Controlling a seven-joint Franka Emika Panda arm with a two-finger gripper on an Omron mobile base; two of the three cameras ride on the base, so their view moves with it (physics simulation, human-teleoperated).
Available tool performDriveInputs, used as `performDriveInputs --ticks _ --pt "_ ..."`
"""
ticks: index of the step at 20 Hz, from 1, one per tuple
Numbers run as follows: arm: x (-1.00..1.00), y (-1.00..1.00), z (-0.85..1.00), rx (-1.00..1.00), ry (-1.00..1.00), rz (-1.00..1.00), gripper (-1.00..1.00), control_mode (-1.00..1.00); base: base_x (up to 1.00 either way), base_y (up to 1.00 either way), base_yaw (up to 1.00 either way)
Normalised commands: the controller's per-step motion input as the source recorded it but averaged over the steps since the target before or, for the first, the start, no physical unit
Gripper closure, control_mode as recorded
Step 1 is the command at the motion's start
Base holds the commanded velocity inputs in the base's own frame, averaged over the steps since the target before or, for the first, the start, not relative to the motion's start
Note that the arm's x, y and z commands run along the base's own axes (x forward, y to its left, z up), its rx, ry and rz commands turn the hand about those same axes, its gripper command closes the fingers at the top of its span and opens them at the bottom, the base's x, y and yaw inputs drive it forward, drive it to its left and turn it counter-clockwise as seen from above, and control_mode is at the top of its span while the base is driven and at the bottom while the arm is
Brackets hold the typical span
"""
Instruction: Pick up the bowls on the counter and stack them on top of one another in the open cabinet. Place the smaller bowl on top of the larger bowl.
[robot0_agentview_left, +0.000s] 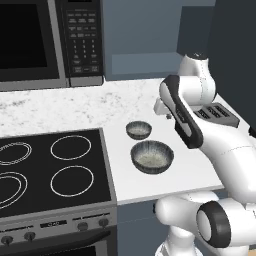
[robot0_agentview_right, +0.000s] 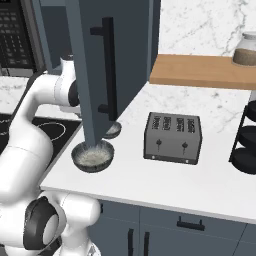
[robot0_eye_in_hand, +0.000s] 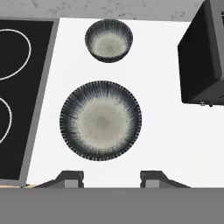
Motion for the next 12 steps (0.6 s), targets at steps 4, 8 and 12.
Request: performDriveInputs --ticks 4,8,12 --pt "-0.2 0.01 0.0 0.0 -0.01 0.0 -1.0 -1.0 0.0 0.0 0.0" --pt "-0.77 0.33 -0.06 -0.03 -0.07 0.08 -1.0 -1.0 0.0 0.0 0.0" --pt "-0.62 0.27 -0.14 0.0 0.0 0.0 -1.0 -1.0 0.0 0.0 0.0"
